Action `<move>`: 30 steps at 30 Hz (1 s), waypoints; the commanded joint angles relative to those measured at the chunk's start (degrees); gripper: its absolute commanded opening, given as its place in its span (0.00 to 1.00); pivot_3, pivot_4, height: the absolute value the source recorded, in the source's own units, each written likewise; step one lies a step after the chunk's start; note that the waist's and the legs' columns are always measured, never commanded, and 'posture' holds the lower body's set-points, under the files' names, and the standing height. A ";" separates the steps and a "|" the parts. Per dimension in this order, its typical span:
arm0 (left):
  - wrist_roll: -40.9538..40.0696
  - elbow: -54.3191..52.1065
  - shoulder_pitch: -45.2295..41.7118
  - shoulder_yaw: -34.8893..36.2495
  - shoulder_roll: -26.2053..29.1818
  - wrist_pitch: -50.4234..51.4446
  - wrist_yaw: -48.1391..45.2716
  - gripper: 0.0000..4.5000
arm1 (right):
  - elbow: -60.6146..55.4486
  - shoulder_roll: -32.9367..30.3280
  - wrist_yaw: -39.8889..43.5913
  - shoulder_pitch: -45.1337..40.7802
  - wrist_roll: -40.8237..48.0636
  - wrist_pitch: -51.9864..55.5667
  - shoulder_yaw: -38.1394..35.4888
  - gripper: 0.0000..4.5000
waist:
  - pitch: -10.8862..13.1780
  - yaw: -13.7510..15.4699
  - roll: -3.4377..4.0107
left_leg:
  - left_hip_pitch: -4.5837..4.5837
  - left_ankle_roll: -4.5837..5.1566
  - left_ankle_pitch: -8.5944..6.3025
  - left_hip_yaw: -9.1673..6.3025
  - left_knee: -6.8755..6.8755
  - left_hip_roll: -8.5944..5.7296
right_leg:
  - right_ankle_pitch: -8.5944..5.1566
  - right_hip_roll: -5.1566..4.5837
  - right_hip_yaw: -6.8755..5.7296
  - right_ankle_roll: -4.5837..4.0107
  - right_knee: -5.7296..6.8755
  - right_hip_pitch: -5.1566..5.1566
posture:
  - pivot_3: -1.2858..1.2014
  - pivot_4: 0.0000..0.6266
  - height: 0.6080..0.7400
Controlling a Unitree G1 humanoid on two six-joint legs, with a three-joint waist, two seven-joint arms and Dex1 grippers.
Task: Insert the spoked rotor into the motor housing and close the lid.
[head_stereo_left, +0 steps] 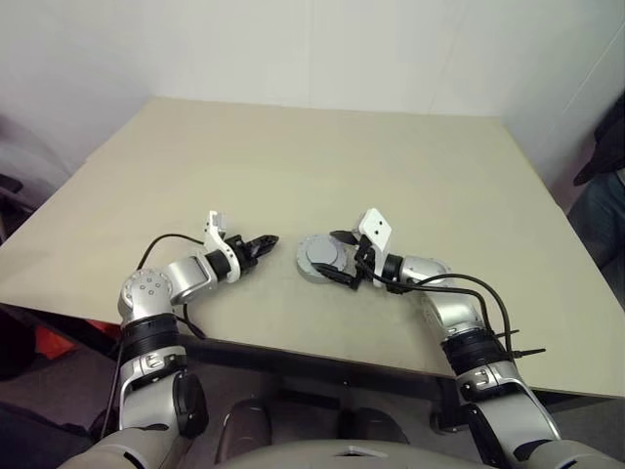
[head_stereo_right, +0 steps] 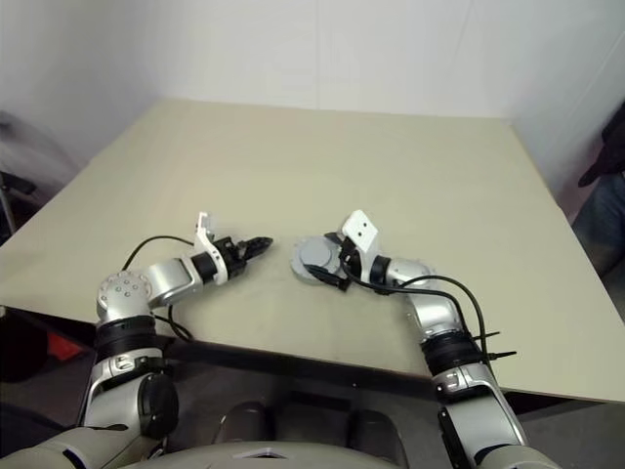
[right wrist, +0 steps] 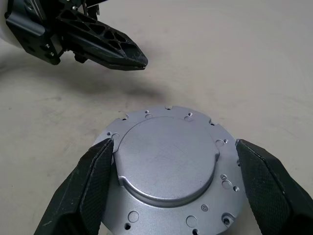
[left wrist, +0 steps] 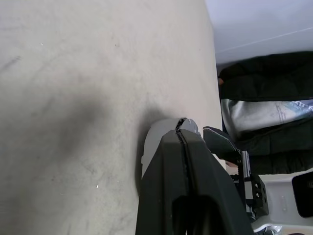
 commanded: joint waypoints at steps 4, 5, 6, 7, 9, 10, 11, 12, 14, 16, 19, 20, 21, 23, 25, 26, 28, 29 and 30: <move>-1.40 -1.75 -0.41 0.79 0.65 -0.95 0.31 0.00 | 0.13 -0.14 -0.34 -0.92 -0.53 -1.25 -0.13 0.70 | 0.00 0.03 -0.01 | 0.00 0.00 0.00 0.01 0.03 0.00 | 0.00 0.00 0.00 0.00 0.01 0.01 | 0.52 0.00 1.00; -1.38 -1.65 -0.43 0.80 0.68 -1.02 0.28 0.00 | 0.14 -0.17 -0.35 -0.92 -0.58 -1.28 -0.10 0.71 | 0.00 0.02 -0.01 | -0.01 0.00 0.00 0.00 0.04 -0.01 | 0.00 0.00 0.00 0.00 0.00 0.01 | 0.52 0.00 1.00; -1.38 -1.63 -0.50 0.80 0.62 -1.05 0.33 0.00 | 0.15 -0.19 -0.33 -0.93 -0.62 -1.28 -0.09 0.71 | 0.00 0.02 0.00 | 0.00 0.00 0.00 0.01 0.05 -0.01 | 0.00 0.00 0.00 0.00 0.00 0.02 | 0.52 0.00 1.00; -1.43 -1.68 -0.58 0.81 0.52 -1.06 0.45 0.00 | 0.14 -0.22 -0.28 -0.92 -0.66 -1.29 -0.07 0.71 | 0.00 0.02 -0.01 | 0.00 0.00 0.00 0.00 0.05 -0.01 | 0.00 0.00 0.00 0.00 0.01 0.02 | 0.52 0.00 1.00; -1.56 -1.69 -0.66 0.78 0.39 -1.15 0.56 0.00 | 0.12 -0.28 -0.16 -0.86 -0.74 -1.32 0.01 0.71 | 0.00 0.02 -0.01 | 0.00 0.00 0.00 0.00 0.05 0.00 | 0.00 0.00 0.00 0.00 0.01 0.02 | 0.52 0.00 1.00; -1.62 -1.63 -0.70 0.75 0.40 -1.20 0.50 0.00 | 0.13 -0.33 -0.06 -0.83 -0.77 -1.30 0.05 0.71 | 0.00 0.02 -0.01 | -0.01 0.00 0.00 0.00 0.05 0.00 | 0.00 0.00 0.00 0.00 0.01 0.02 | 0.52 0.00 1.00; -1.68 -1.58 -0.75 0.69 0.42 -1.22 0.39 0.00 | 0.21 -0.39 0.05 -0.82 -0.82 -1.26 0.10 0.71 | 0.00 0.02 -0.01 | -0.01 0.00 0.00 0.00 0.05 0.00 | 0.00 0.00 0.00 0.00 0.01 0.02 | 0.52 0.00 1.00; -1.76 -1.62 -0.79 0.67 0.40 -1.19 0.38 0.00 | 0.30 -0.46 0.16 -0.81 -0.84 -1.21 0.13 0.71 | 0.00 0.02 -0.01 | -0.01 0.00 0.00 0.00 0.05 -0.01 | 0.00 0.00 0.00 0.00 0.01 0.02 | 0.52 0.00 1.00; -2.26 -1.91 -1.04 0.73 0.19 -0.94 0.44 0.00 | 0.63 -0.68 0.43 -0.78 -0.98 -0.96 0.25 0.71 | 0.00 0.04 -0.01 | -0.01 0.00 0.00 0.00 0.05 -0.01 | 0.00 0.00 0.00 0.00 0.01 0.02 | 0.52 0.00 1.00; -3.05 -2.25 -1.55 0.77 -0.09 -0.57 0.45 0.00 | 0.96 -0.83 0.56 -0.79 -1.17 -0.91 0.35 0.71 | 0.00 0.05 -0.01 | -0.01 0.01 0.00 0.01 0.05 -0.01 | 0.00 0.00 0.00 0.00 0.01 0.02 | 0.52 0.00 1.00; -4.67 -3.32 -2.85 0.35 -1.29 0.27 1.40 0.00 | 1.33 -0.91 0.62 -0.89 -1.42 -0.65 0.56 0.71 | 0.00 0.08 -0.01 | -0.01 0.01 -0.01 0.01 0.05 -0.01 | 0.00 -0.01 0.00 0.00 0.01 0.03 | 0.52 0.00 1.00; -5.20 -3.34 -3.24 0.32 -1.68 0.38 1.62 0.00 | 1.49 -0.95 0.60 -0.92 -1.63 -0.66 0.70 0.71 | -0.01 0.10 -0.01 | -0.01 0.01 0.00 0.01 0.05 -0.01 | 0.00 -0.01 0.00 0.00 0.01 0.03 | 0.52 0.00 1.00; -5.55 -3.31 -3.48 0.35 -1.93 0.45 1.79 0.00 | 1.61 -0.98 0.58 -0.94 -1.77 -0.71 0.79 0.71 | -0.01 0.11 -0.01 | 0.00 0.01 -0.01 0.01 0.06 -0.02 | 0.00 -0.01 0.00 0.00 0.01 0.05 | 0.52 0.00 1.00; -7.01 -3.42 -4.49 -0.11 -3.36 1.62 2.28 0.00 | 1.80 -1.01 0.65 -1.03 -1.78 -0.76 0.81 0.71 | -0.01 0.10 -0.02 | 0.01 0.00 0.00 0.02 0.08 -0.02 | 0.00 -0.01 0.00 0.00 0.01 0.09 | 0.52 0.00 1.00; -8.41 -3.28 -5.59 -1.47 -5.81 3.61 3.17 0.00 | 1.92 -0.97 0.67 -1.02 -1.81 -0.84 0.85 0.71 | -0.01 0.16 -0.02 | 0.04 0.01 -0.01 0.02 0.08 -0.03 | 0.00 -0.01 0.00 0.00 0.01 0.12 | 0.52 0.00 1.00; -8.53 -2.95 -5.88 -2.27 -6.66 4.47 3.32 0.00 | 1.94 -0.94 0.67 -1.00 -1.84 -0.86 0.91 0.71 | -0.02 0.18 -0.03 | 0.03 0.01 -0.01 0.03 0.09 -0.04 | 0.00 -0.02 0.00 0.00 0.01 0.13 | 0.52 0.00 1.00; -8.31 -1.98 -6.11 -3.24 -7.70 5.59 3.91 0.00 | 1.92 -0.91 0.70 -0.97 -1.89 -0.94 1.01 0.71 | -0.02 0.14 -0.04 | 0.02 0.03 -0.02 0.03 0.12 -0.06 | 0.00 -0.03 0.00 0.00 0.01 0.14 | 0.52 0.00 1.00; -7.74 -1.00 -6.17 -3.64 -7.80 5.93 4.14 0.00 | 1.89 -0.90 0.68 -0.98 -1.89 -0.99 1.03 0.71 | -0.02 0.11 -0.04 | 0.00 0.03 -0.02 0.03 0.12 -0.05 | 0.00 -0.03 0.00 0.00 0.01 0.14 | 0.52 0.00 1.00; -7.29 -0.21 -6.21 -3.88 -7.80 6.12 4.38 0.00 | 1.86 -0.91 0.64 -1.00 -1.86 -1.03 1.06 0.71 | -0.02 0.10 -0.04 | 0.00 0.03 -0.02 0.03 0.12 -0.03 | 0.00 -0.02 0.00 0.00 0.01 0.14 | 0.52 0.00 1.00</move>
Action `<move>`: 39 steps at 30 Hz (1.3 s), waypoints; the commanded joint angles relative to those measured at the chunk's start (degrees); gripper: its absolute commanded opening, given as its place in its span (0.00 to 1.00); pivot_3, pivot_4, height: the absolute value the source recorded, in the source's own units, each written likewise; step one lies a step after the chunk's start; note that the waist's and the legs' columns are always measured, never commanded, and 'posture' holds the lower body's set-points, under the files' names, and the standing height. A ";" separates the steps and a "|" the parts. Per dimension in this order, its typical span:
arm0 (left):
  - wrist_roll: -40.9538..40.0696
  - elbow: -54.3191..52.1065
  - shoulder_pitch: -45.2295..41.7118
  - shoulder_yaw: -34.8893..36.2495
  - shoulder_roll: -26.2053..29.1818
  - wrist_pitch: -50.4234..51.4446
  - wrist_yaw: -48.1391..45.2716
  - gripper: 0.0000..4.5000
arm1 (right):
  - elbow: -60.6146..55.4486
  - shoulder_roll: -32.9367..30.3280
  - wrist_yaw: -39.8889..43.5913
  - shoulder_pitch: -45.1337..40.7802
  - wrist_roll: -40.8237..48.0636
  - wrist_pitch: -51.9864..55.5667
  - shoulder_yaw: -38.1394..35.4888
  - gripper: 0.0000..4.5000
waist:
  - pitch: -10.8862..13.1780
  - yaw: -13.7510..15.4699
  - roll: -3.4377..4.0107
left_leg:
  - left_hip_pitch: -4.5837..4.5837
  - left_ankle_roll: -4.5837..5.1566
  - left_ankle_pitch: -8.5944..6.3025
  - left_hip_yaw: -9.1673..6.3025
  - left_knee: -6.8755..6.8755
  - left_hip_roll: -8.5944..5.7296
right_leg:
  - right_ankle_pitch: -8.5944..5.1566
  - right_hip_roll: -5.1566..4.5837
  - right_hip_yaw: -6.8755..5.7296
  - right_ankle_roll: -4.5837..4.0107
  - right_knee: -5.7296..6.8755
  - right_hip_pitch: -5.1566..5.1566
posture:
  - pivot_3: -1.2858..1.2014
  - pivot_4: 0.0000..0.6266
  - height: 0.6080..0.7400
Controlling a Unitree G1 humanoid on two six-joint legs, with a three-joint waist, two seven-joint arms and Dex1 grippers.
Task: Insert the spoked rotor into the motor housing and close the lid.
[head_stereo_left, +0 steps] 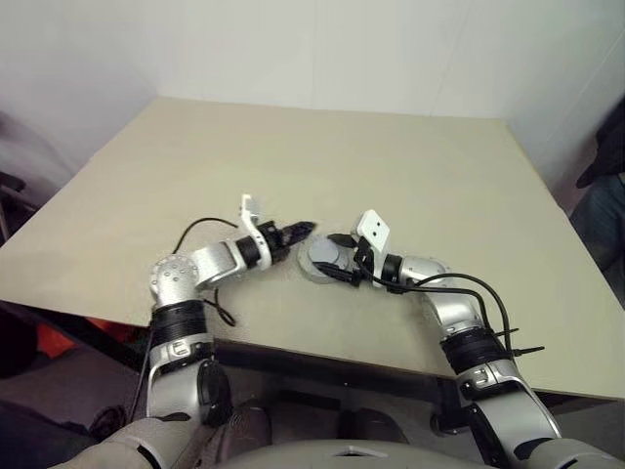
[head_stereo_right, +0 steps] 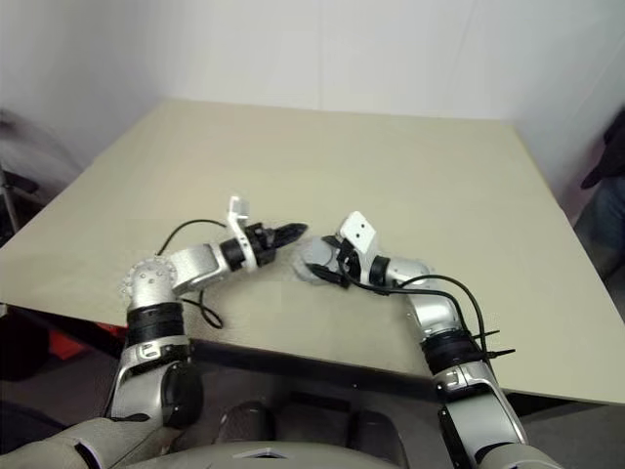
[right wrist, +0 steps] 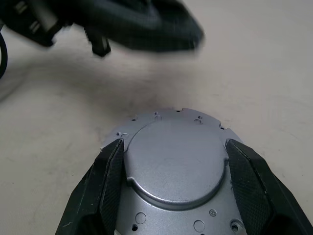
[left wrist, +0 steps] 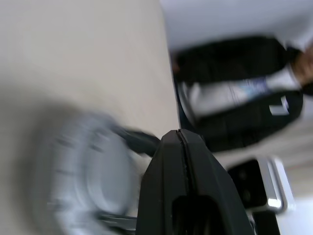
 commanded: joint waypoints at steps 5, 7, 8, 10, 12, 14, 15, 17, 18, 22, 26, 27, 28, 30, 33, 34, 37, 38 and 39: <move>2.25 4.28 -1.12 -1.66 2.07 0.96 1.76 0.00 | 0.51 -0.72 -0.26 -0.34 -0.66 -0.23 -0.13 0.71 | 0.00 -0.03 0.00 | 0.00 0.02 0.00 -0.02 -0.02 0.00 | -0.01 0.01 -0.01 0.02 -0.02 -0.03 | 0.52 0.00 1.00; 3.25 4.99 -1.02 -1.92 2.54 0.80 2.03 0.00 | 0.49 -0.79 -0.47 -0.29 -0.69 -0.24 -0.24 0.71 | 0.00 -0.04 0.00 | 0.02 0.03 -0.01 -0.03 -0.01 -0.01 | -0.01 0.01 0.00 0.02 -0.02 -0.02 | 0.52 0.00 1.00; 3.63 5.20 -0.93 -1.91 2.60 0.72 2.13 0.00 | 0.45 -0.85 -0.52 -0.23 -0.68 -0.23 -0.28 0.71 | 0.00 -0.01 0.00 | 0.01 0.03 -0.01 -0.03 0.00 0.00 | -0.01 0.01 -0.01 0.02 -0.02 -0.02 | 0.52 0.00 1.00; 4.78 5.51 -0.61 -2.06 2.51 0.44 2.46 0.00 | 0.36 -0.94 -0.57 -0.16 -0.64 -0.25 -0.30 0.71 | 0.00 0.01 0.00 | 0.03 0.02 -0.01 -0.02 0.00 -0.01 | -0.02 0.01 -0.01 0.03 -0.02 0.00 | 0.52 0.00 1.00; 5.74 5.44 -0.43 -2.48 2.41 0.56 2.47 0.00 | 0.34 -0.94 -0.73 -0.22 -0.61 -0.23 -0.37 0.71 | 0.00 0.03 0.00 | 0.03 0.01 -0.01 -0.03 0.00 -0.01 | -0.04 0.01 -0.01 0.08 -0.02 0.00 | 0.52 0.00 1.00; 6.32 5.63 -0.51 -2.45 2.31 0.58 2.79 0.00 | 0.35 -0.84 -1.02 -0.45 -0.53 -0.02 -0.54 0.71 | 0.00 0.03 0.00 | 0.04 0.01 -0.01 -0.03 0.00 -0.01 | -0.04 0.01 -0.01 0.08 -0.02 0.04 | 0.52 0.00 1.00; 6.59 5.75 -0.56 -2.38 2.26 0.54 3.02 0.00 | 0.32 -0.84 -1.10 -0.52 -0.50 0.06 -0.60 0.71 | 0.00 0.03 0.00 | 0.04 0.01 -0.01 -0.03 0.00 -0.01 | -0.04 0.01 -0.01 0.08 -0.02 0.04 | 0.52 0.00 1.00; 7.16 5.92 -0.65 -2.34 2.29 0.52 3.33 0.00 | 0.27 -0.85 -1.17 -0.66 -0.45 0.26 -0.67 0.71 | 0.00 0.04 0.00 | 0.04 0.01 -0.01 -0.03 0.00 -0.01 | -0.07 0.00 -0.01 0.12 -0.02 0.06 | 0.52 0.00 1.00; 7.33 5.94 -0.67 -2.28 2.29 0.55 3.41 0.00 | 0.18 -0.86 -1.15 -0.72 -0.36 0.48 -0.71 0.71 | 0.00 0.04 0.00 | 0.04 0.01 -0.01 -0.02 0.00 -0.01 | -0.08 0.00 -0.01 0.13 -0.02 0.08 | 0.52 0.00 1.00; 7.70 5.91 -0.63 -1.95 2.16 0.67 3.66 0.00 | -0.39 -0.92 -0.92 -0.68 0.23 1.51 -0.94 0.71 | 0.00 0.05 0.00 | 0.05 0.01 -0.01 -0.03 0.00 -0.01 | -0.10 0.00 -0.01 0.18 -0.02 0.13 | 0.52 0.00 1.00; 7.89 5.88 -0.56 -1.70 2.15 0.74 3.66 0.00 | -1.54 -1.34 1.64 -0.62 2.73 3.40 -1.54 0.71 | -0.01 0.08 0.00 | 0.05 0.01 -0.01 -0.04 0.00 -0.01 | -0.16 0.00 -0.01 0.28 -0.02 0.17 | 0.52 0.00 1.00; 7.91 5.88 -0.60 -1.63 2.17 0.67 3.64 0.00 | -2.46 -1.42 2.21 -0.65 3.37 3.97 -1.61 0.78 | -0.01 0.15 0.00 | 0.05 0.01 -0.01 -0.05 0.00 -0.01 | -0.16 0.00 -0.01 0.27 -0.02 0.17 | 0.52 0.00 1.00; 7.93 5.97 -0.68 -1.54 2.23 0.58 3.59 0.00 | -3.15 -1.26 1.72 -0.88 3.50 4.42 -1.76 0.87 | -0.01 0.17 0.00 | 0.05 0.01 -0.01 -0.04 0.00 -0.01 | -0.15 0.00 -0.01 0.27 -0.04 0.16 | 0.52 0.00 1.00; 7.96 6.10 -0.77 -1.37 2.33 0.46 3.49 0.00 | -4.23 -0.83 1.06 -1.55 4.18 5.91 -2.38 0.99 | -0.01 0.07 0.00 | 0.03 0.03 -0.02 -0.06 0.00 -0.01 | -0.03 0.00 -0.01 0.05 -0.05 0.14 | 0.52 0.00 1.00; 7.99 6.35 -0.96 -1.07 2.46 0.36 3.38 0.00 | -5.26 -0.67 1.68 -2.14 5.99 7.73 -3.52 0.99 | -0.01 0.02 0.00 | 0.02 0.03 -0.02 -0.06 -0.02 0.01 | -0.02 0.00 -0.01 0.04 -0.05 0.10 | 0.52 0.00 1.00; 7.99 6.44 -1.03 -0.97 2.53 0.32 3.33 0.00 | -5.44 -0.60 1.61 -2.35 6.56 8.35 -3.92 0.99 | -0.01 0.01 0.00 | 0.02 0.03 -0.02 -0.05 -0.02 0.01 | -0.03 0.00 -0.01 0.06 -0.05 0.10 | 0.52 0.00 1.00; 7.94 6.77 -1.30 -0.69 2.75 0.26 3.17 0.00 | -6.66 -0.33 0.97 -3.20 9.70 12.23 -6.34 0.99 | -0.01 -0.01 0.00 | 0.04 0.03 -0.02 -0.06 -0.02 0.00 | -0.04 0.00 -0.01 0.07 -0.05 0.07 | 0.52 0.00 1.00; 7.94 6.88 -1.36 -0.65 2.83 0.25 3.07 0.00 | -6.70 -0.14 -0.11 -3.90 11.14 14.95 -7.69 0.99 | -0.01 -0.01 0.00 | 0.05 0.03 -0.02 -0.06 -0.02 0.00 | -0.04 0.00 0.00 0.07 -0.05 0.07 | 0.52 0.00 1.00; 7.92 6.96 -1.41 -0.65 2.89 0.25 2.99 0.00 | -6.65 0.03 -1.07 -4.52 12.31 17.33 -8.80 0.99 | -0.01 0.01 0.00 | 0.05 0.03 -0.02 -0.06 -0.02 0.00 | -0.04 0.00 0.00 0.07 -0.05 0.07 | 0.52 0.00 1.00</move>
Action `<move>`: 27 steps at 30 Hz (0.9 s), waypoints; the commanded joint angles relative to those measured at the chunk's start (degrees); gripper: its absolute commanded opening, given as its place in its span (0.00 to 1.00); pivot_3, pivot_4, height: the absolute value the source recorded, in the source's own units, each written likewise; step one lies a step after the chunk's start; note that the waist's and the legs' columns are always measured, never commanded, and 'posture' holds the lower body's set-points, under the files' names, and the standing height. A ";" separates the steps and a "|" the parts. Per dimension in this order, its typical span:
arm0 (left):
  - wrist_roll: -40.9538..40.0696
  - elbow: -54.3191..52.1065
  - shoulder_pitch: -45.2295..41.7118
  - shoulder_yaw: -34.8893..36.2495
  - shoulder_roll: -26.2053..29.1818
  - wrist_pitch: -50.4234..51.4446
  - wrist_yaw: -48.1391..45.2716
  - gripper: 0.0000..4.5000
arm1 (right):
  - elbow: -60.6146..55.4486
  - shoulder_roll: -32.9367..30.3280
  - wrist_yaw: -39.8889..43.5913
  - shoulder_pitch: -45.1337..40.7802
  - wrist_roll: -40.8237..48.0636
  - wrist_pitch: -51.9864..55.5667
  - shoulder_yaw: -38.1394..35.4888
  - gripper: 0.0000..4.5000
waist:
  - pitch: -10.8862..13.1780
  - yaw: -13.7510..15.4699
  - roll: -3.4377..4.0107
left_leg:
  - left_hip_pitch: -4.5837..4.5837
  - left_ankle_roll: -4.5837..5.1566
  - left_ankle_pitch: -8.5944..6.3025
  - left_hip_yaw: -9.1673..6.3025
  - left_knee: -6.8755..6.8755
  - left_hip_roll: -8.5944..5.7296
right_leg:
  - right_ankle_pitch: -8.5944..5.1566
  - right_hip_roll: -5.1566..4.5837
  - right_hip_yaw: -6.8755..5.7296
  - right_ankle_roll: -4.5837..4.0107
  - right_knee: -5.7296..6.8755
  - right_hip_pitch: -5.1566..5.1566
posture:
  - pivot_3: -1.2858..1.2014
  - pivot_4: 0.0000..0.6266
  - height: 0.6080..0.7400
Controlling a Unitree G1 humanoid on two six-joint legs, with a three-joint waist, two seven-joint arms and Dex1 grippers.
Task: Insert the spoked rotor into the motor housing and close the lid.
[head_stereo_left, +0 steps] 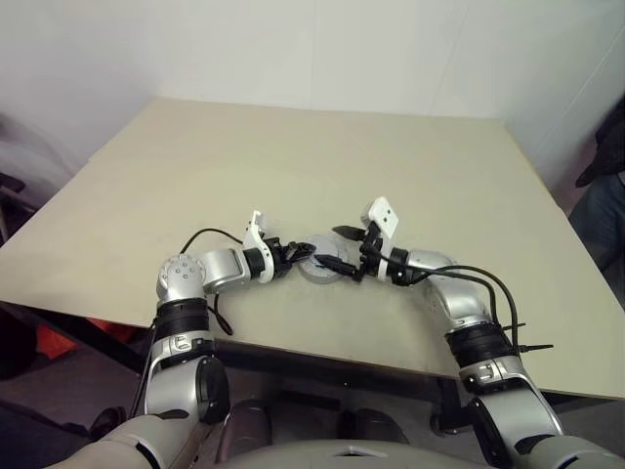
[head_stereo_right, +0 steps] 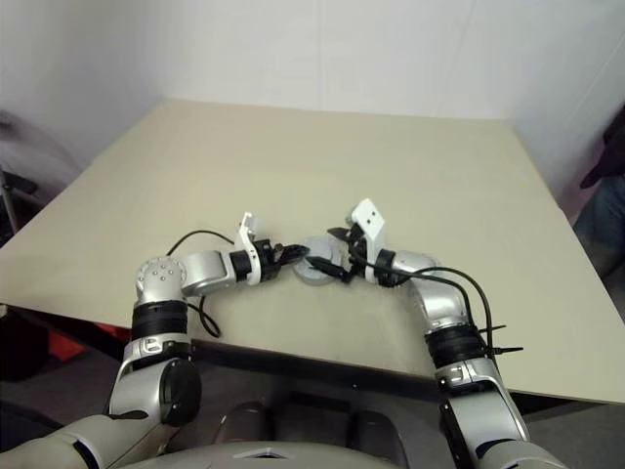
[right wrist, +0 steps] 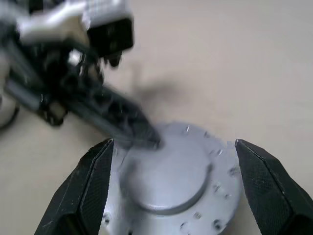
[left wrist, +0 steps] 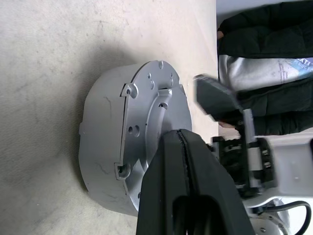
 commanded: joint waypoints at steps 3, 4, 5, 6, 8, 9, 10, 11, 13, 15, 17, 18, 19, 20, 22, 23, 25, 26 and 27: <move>0.88 0.40 -0.65 0.30 0.72 -0.13 0.36 0.00 | -1.69 0.12 -5.99 -5.68 9.00 16.90 -8.46 0.99 | 0.00 0.01 0.00 | 0.02 -0.01 0.01 -0.02 0.00 0.01 | 0.02 0.00 0.00 -0.03 0.01 -0.01 | 0.52 0.00 1.00; 0.89 0.45 -0.66 0.32 0.76 -0.16 0.30 0.00 | -1.13 -0.22 -7.08 -6.61 10.06 20.94 -9.41 0.99 | 0.00 0.01 0.00 | 0.03 -0.01 0.01 -0.02 0.00 0.00 | 0.02 0.00 0.00 -0.04 0.01 -0.02 | 0.52 0.00 1.00; 0.90 0.51 -0.71 0.36 0.79 -0.21 0.28 0.00 | -0.75 -0.72 -7.69 -7.29 10.89 24.45 -10.05 0.99 | 0.00 0.03 0.00 | 0.03 -0.01 0.01 -0.02 0.00 0.00 | 0.03 0.00 0.00 -0.05 0.01 -0.03 | 0.52 0.00 1.00; 0.89 0.52 -0.77 0.42 0.78 -0.23 0.32 0.00 | -0.52 -1.22 -8.01 -7.89 12.44 29.11 -10.93 0.99 | 0.00 0.04 0.00 | 0.02 -0.01 0.01 -0.02 0.00 0.00 | 0.03 0.00 0.00 -0.05 0.01 -0.03 | 0.52 0.00 1.00; 0.88 0.55 -0.86 0.55 0.81 -0.27 0.34 0.00 | -0.05 -2.05 -8.79 -8.87 14.94 37.94 -12.10 0.99 | 0.00 0.09 0.00 | 0.02 -0.01 0.01 -0.02 -0.02 0.00 | 0.03 0.00 0.00 -0.05 0.00 -0.04 | 0.52 0.00 1.00; 0.90 0.54 -0.88 0.57 0.81 -0.30 0.35 0.00 | 0.48 -2.39 -9.12 -9.38 16.03 41.87 -12.71 0.99 | 0.00 0.12 0.00 | 0.02 -0.02 0.01 -0.02 -0.03 0.00 | 0.03 0.00 0.00 -0.05 -0.01 -0.04 | 0.52 0.00 1.00; 0.93 0.51 -0.89 0.59 0.81 -0.34 0.36 0.00 | 1.08 -2.73 -9.56 -9.90 16.95 45.75 -13.21 0.99 | 0.00 0.14 0.00 | 0.02 -0.01 0.01 -0.02 -0.05 0.00 | 0.03 0.00 0.00 -0.05 -0.02 -0.05 | 0.52 0.00 1.00; 0.94 0.47 -0.90 0.62 0.80 -0.38 0.38 0.00 | 1.64 -3.18 -9.89 -10.34 17.73 49.33 -13.55 0.99 | 0.00 0.15 0.00 | 0.02 -0.02 0.01 -0.02 -0.06 0.00 | 0.03 0.01 0.00 -0.05 -0.03 -0.05 | 0.52 0.00 1.00; 0.97 0.41 -0.91 0.64 0.80 -0.51 0.35 0.00 | 2.77 -3.64 -10.64 -11.19 19.48 56.21 -14.90 0.99 | 0.00 0.26 0.00 | 0.00 -0.03 0.02 -0.01 -0.06 -0.01 | 0.03 0.00 0.00 -0.05 -0.03 -0.06 | 0.52 0.00 1.00; 1.04 0.41 -0.91 0.63 0.87 -0.68 0.29 0.00 | 1.75 -4.22 -10.51 -10.68 20.46 60.58 -14.60 0.99 | 0.00 0.33 0.00 | 0.01 -0.11 0.05 -0.01 -0.07 -0.01 | 0.03 0.00 0.00 -0.05 -0.03 -0.07 | 0.52 0.00 1.00; 1.11 0.50 -0.92 0.65 1.00 -0.83 0.19 0.00 | 0.90 -4.30 -10.79 -10.24 20.88 62.92 -14.52 0.99 | 0.00 0.34 0.00 | 0.01 -0.30 0.17 -0.01 -0.08 -0.01 | 0.02 0.00 0.00 -0.04 -0.02 -0.06 | 0.52 0.00 1.00; 1.14 0.55 -0.94 0.67 1.07 -0.92 0.16 0.00 | 0.58 -4.11 -11.07 -10.09 21.14 64.01 -14.70 0.99 | 0.00 0.34 0.00 | 0.01 -0.33 0.18 -0.01 -0.09 0.00 | 0.01 0.00 0.00 -0.02 -0.02 -0.06 | 0.52 0.00 1.00; 1.16 0.58 -0.96 0.71 1.13 -1.00 0.15 0.00 | 0.53 -3.87 -11.28 -9.92 21.38 64.91 -14.92 0.99 | 0.00 0.35 0.00 | 0.01 -0.36 0.20 -0.02 -0.11 0.00 | -0.02 0.00 0.00 0.05 -0.02 -0.06 | 0.52 0.00 1.00; 1.17 0.59 -0.97 0.75 1.18 -1.07 0.18 0.00 | 0.32 -3.54 -11.47 -9.73 21.71 65.87 -15.12 0.99 | 0.00 0.37 0.00 | 0.01 -0.40 0.22 -0.02 -0.12 0.00 | -0.05 0.01 0.00 0.10 -0.02 -0.06 | 0.52 0.00 1.00; 1.11 0.55 -1.00 0.86 1.37 -1.05 0.19 0.00 | -0.17 -2.60 -12.08 -9.35 22.28 67.49 -15.53 0.99 | 0.00 0.38 0.00 | 0.02 -0.44 0.24 -0.01 -0.14 0.00 | -0.15 0.01 0.00 0.27 -0.02 -0.06 | 0.52 0.00 1.00; 1.08 0.55 -1.03 0.91 1.46 -1.04 0.21 0.00 | -0.36 -1.97 -12.47 -9.23 22.49 68.05 -15.74 0.99 | 0.00 0.37 0.00 | 0.01 -0.45 0.25 -0.02 -0.16 0.00 | -0.15 0.01 0.00 0.27 -0.02 -0.06 | 0.52 0.00 1.00; 1.08 0.64 -1.19 0.99 1.62 -1.11 0.26 0.00 | 0.13 0.20 -13.63 -9.30 22.54 67.96 -16.12 0.99 | 0.00 0.33 0.00 | 0.01 -0.49 0.27 -0.02 -0.20 0.00 | -0.16 0.01 0.00 0.28 -0.02 -0.07 | 0.52 0.00 1.00; 1.09 0.72 -1.33 1.03 1.67 -1.16 0.28 0.00 | 1.24 1.86 -14.39 -9.67 22.54 67.46 -16.81 0.99 | 0.00 0.29 0.00 | 0.02 -0.50 0.28 -0.02 -0.21 0.01 | -0.16 0.01 0.00 0.29 -0.02 -0.07 | 0.52 0.00 1.00; 1.13 0.80 -1.44 1.03 1.70 -1.24 0.27 0.00 | 2.23 3.19 -15.09 -10.02 22.40 66.88 -17.42 0.99 | 0.00 0.22 0.00 | 0.01 -0.52 0.29 -0.03 -0.23 0.02 | -0.17 0.02 0.00 0.30 -0.01 -0.08 | 0.52 0.00 1.00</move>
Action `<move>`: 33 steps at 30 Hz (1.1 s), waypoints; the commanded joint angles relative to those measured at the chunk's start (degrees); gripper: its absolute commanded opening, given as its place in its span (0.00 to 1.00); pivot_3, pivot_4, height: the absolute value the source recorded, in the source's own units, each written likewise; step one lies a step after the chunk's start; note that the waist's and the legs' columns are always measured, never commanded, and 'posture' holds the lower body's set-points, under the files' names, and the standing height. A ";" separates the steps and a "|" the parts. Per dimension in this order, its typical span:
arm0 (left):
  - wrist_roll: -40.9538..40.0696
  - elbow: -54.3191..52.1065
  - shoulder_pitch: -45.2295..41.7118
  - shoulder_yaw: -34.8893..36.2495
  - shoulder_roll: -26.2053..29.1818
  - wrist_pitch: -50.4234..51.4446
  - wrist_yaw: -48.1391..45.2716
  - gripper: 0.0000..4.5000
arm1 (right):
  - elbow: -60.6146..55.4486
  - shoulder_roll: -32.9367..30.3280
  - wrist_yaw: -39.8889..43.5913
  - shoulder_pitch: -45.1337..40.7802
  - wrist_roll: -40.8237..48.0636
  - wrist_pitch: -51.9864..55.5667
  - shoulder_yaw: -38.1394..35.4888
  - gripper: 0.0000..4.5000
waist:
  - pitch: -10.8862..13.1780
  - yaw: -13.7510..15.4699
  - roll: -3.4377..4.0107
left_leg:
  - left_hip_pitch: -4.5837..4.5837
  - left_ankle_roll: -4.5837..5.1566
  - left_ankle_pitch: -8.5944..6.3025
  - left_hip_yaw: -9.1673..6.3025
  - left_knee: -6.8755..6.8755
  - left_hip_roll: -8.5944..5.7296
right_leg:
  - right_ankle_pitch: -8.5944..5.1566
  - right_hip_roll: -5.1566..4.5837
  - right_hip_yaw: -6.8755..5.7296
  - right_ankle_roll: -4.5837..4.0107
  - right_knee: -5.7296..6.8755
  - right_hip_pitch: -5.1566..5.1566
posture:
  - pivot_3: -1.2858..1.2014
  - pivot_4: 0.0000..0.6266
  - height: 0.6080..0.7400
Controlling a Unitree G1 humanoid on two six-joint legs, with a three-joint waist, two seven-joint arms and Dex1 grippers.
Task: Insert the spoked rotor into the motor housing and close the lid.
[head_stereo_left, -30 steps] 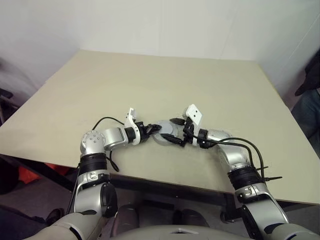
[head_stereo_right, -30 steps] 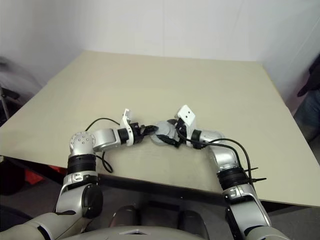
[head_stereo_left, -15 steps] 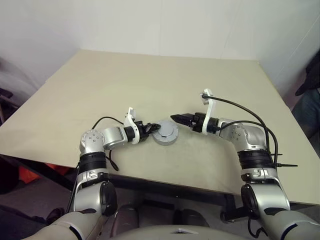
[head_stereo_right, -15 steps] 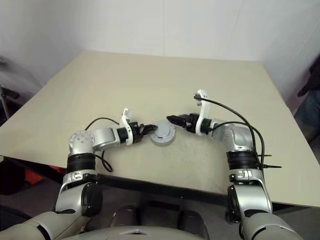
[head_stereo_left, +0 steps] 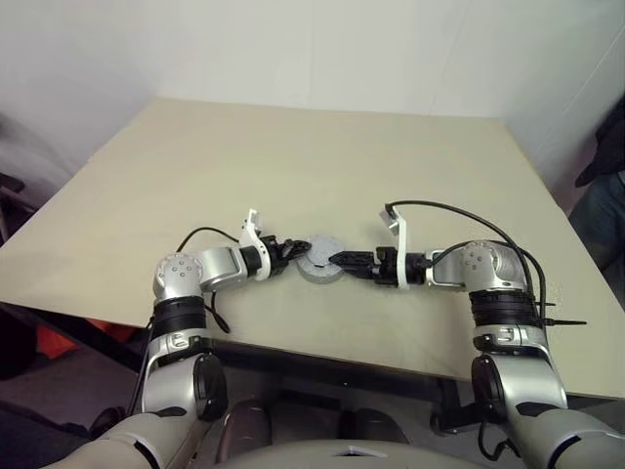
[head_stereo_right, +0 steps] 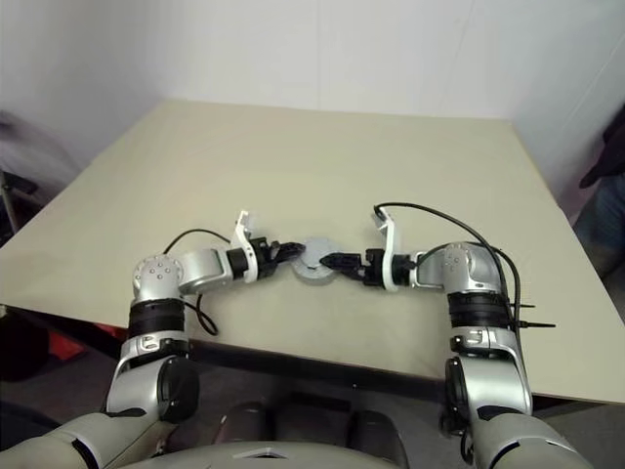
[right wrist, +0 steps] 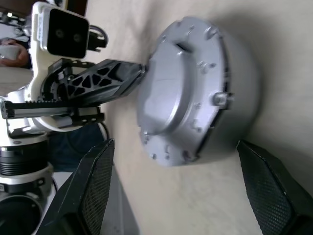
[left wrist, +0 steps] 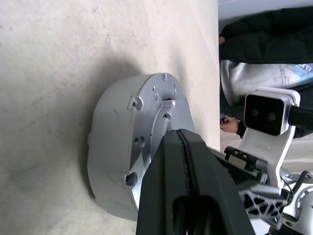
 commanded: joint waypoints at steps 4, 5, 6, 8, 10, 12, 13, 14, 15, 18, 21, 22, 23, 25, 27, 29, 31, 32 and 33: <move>1.22 0.34 -1.35 0.22 0.96 -0.83 0.43 0.00 | 3.45 7.38 -4.50 -2.75 0.80 -2.98 -3.94 0.99 | 0.00 -0.51 0.00 | 0.04 -0.07 0.04 0.00 -0.06 0.02 | 0.00 0.01 0.01 0.00 0.01 0.00 | 0.52 0.00 1.00; 1.26 0.26 -1.40 0.30 1.05 -0.82 0.45 0.00 | 3.97 8.18 -4.96 -3.07 0.77 -3.53 -4.37 0.99 | 0.00 -0.55 0.00 | 0.08 -0.11 0.06 0.00 -0.07 0.05 | 0.01 0.02 0.01 -0.02 0.02 0.00 | 0.52 0.00 1.00; 1.30 0.18 -1.40 0.38 1.12 -0.79 0.44 0.00 | 4.24 8.68 -5.28 -3.27 0.78 -3.93 -4.66 0.99 | 0.00 -0.57 0.00 | 0.10 -0.14 0.08 0.00 -0.07 0.07 | 0.03 0.04 0.01 -0.04 0.02 0.00 | 0.52 0.00 1.00; 1.42 0.14 -1.45 0.64 1.45 -0.72 0.36 0.00 | 4.82 9.49 -6.24 -3.75 0.60 -4.90 -5.19 0.99 | 0.00 -0.57 0.00 | 0.17 -0.24 0.14 0.01 -0.14 0.09 | 0.03 0.06 0.01 -0.04 0.02 0.00 | 0.52 0.00 1.00; 1.54 0.07 -1.34 0.82 1.72 -0.71 0.29 0.00 | 5.35 10.06 -7.52 -3.96 0.09 -6.10 -5.54 0.99 | 0.00 -0.57 0.00 | 0.23 -0.31 0.18 0.02 -0.22 0.10 | 0.02 0.07 0.01 -0.03 0.02 -0.01 | 0.52 0.00 1.00; 1.55 0.02 -1.27 0.90 1.80 -0.74 0.29 0.00 | 5.63 10.25 -8.27 -3.94 -0.21 -6.97 -5.59 0.99 | 0.00 -0.48 0.00 | 0.26 -0.37 0.22 0.01 -0.28 0.10 | 0.02 0.07 0.01 -0.03 0.02 -0.01 | 0.52 0.00 1.00; 1.55 0.02 -1.27 0.92 1.80 -0.78 0.32 0.00 | 5.94 10.33 -8.98 -4.00 -0.52 -7.61 -5.74 0.99 | 0.00 -0.45 0.00 | 0.25 -0.37 0.23 0.01 -0.29 0.09 | 0.02 0.07 0.01 -0.03 0.02 -0.01 | 0.52 0.00 1.00; 1.55 0.02 -1.30 0.94 1.78 -0.80 0.36 0.00 | 6.29 10.38 -9.55 -4.09 -0.71 -8.16 -5.95 0.96 | 0.00 -0.44 0.00 | 0.25 -0.37 0.22 0.01 -0.29 0.08 | 0.02 0.07 0.01 -0.03 0.01 -0.01 | 0.52 0.00 1.00; 1.58 0.02 -1.32 0.93 1.76 -0.85 0.37 0.00 | 6.54 10.44 -9.99 -4.14 -0.84 -8.80 -6.18 0.91 | 0.00 -0.43 0.00 | 0.24 -0.36 0.22 0.01 -0.29 0.07 | 0.03 0.06 0.01 -0.03 0.01 -0.01 | 0.52 0.00 1.00; 1.67 0.04 -1.34 0.89 1.65 -0.99 0.30 0.00 | 7.37 10.65 -11.85 -4.48 -1.19 -10.24 -7.05 0.71 | 0.00 -0.36 0.00 | 0.24 -0.36 0.22 0.01 -0.29 0.07 | 0.03 0.06 0.01 -0.03 0.01 -0.05 | 0.52 0.00 1.00; 1.79 0.14 -1.37 0.72 1.50 -1.18 0.15 0.00 | 7.48 10.85 -12.37 -4.45 -0.83 -10.66 -7.49 0.50 | -0.01 -0.25 0.02 | 0.22 -0.36 0.22 0.01 -0.29 0.06 | 0.03 0.06 0.01 -0.04 0.01 -0.10 | 0.52 0.00 1.00; 1.84 0.22 -1.39 0.66 1.50 -1.28 0.05 0.00 | 7.39 10.94 -12.45 -4.42 -0.69 -10.79 -7.63 0.49 | -0.01 -0.21 0.02 | 0.23 -0.35 0.22 0.01 -0.29 0.05 | 0.04 0.06 0.01 -0.04 0.01 -0.08 | 0.52 0.00 1.00; 1.86 0.27 -1.41 0.62 1.51 -1.35 -0.01 0.00 | 7.33 10.99 -12.50 -4.40 -0.60 -10.88 -7.70 0.49 | -0.01 -0.15 0.02 | 0.23 -0.35 0.22 0.02 -0.29 0.04 | 0.04 0.06 0.00 -0.04 0.01 -0.08 | 0.52 0.00 1.00; 1.92 0.34 -1.42 0.53 1.54 -1.52 -0.17 0.00 | 7.47 11.06 -12.79 -4.46 -0.58 -11.03 -7.85 0.49 | -0.01 -0.07 0.02 | 0.23 -0.35 0.22 0.02 -0.29 0.03 | 0.04 0.05 0.01 -0.04 0.01 -0.08 | 0.52 0.00 1.00; 1.91 0.26 -1.43 0.54 1.60 -1.60 -0.33 0.00 | 8.20 11.16 -13.88 -4.65 -1.07 -11.64 -8.11 0.48 | -0.01 -0.06 0.02 | 0.23 -0.35 0.21 0.02 -0.29 0.03 | 0.03 0.05 0.01 -0.04 0.01 -0.08 | 0.52 0.00 1.00; 1.93 0.18 -1.41 0.55 1.62 -1.72 -0.45 0.00 | 8.68 11.09 -14.19 -4.77 -1.19 -11.88 -8.14 0.48 | -0.01 -0.06 0.02 | 0.23 -0.35 0.22 0.01 -0.29 0.03 | 0.03 0.05 0.01 -0.04 0.01 -0.08 | 0.52 0.00 1.00; 1.71 -0.31 -1.26 0.70 1.59 -2.31 -0.87 0.00 | 9.15 11.12 -14.39 -5.08 -0.85 -11.74 -8.68 0.47 | -0.01 -0.06 0.02 | 0.24 -0.35 0.22 0.01 -0.29 0.03 | 0.03 0.05 0.01 -0.04 0.01 -0.07 | 0.52 0.00 1.00; 1.32 -1.03 -1.05 0.94 1.56 -2.98 -1.43 0.00 | 9.90 11.20 -14.95 -5.49 -0.79 -11.86 -9.28 0.47 | -0.01 -0.06 0.02 | 0.24 -0.35 0.22 0.01 -0.29 0.03 | 0.03 0.05 0.01 -0.04 0.01 -0.07 | 0.52 0.00 1.00; 1.04 -1.53 -0.91 1.09 1.53 -3.46 -1.83 0.00 | 10.48 11.25 -15.39 -5.80 -0.78 -11.97 -9.71 0.47 | -0.01 -0.07 0.02 | 0.24 -0.35 0.22 0.01 -0.29 0.03 | 0.03 0.05 0.01 -0.04 0.01 -0.07 | 0.52 0.00 1.00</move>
